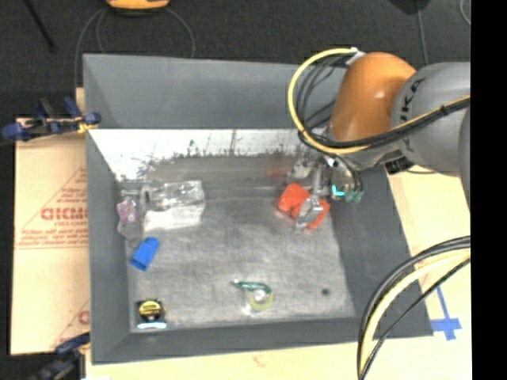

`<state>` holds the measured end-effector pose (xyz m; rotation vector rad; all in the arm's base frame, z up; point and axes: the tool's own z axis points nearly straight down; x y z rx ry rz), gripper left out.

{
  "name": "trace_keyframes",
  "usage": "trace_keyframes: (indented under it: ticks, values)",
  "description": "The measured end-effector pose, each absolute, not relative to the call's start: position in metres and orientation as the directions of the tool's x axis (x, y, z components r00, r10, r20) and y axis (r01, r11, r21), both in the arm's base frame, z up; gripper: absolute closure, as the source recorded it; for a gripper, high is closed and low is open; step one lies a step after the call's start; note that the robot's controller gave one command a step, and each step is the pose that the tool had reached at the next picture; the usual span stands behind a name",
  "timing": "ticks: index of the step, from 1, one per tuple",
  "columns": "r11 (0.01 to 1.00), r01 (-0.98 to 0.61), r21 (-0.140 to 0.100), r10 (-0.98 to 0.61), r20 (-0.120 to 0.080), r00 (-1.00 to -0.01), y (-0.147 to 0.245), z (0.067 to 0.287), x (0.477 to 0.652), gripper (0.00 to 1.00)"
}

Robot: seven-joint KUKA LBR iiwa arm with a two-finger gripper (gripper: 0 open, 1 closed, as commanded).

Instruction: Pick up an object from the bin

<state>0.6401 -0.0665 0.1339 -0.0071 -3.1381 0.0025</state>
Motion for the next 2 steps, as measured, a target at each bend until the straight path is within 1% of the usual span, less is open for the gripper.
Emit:
trace_keyframes:
  ticks: [1, 2]
  values:
    - [0.954, 0.300, 0.001, 0.300, -0.007, -0.954, -0.116, 0.082, 0.631, 0.00]
    - [0.932, 0.363, 0.004, 0.363, -0.007, -0.932, -0.105, 0.102, 0.634, 0.00]
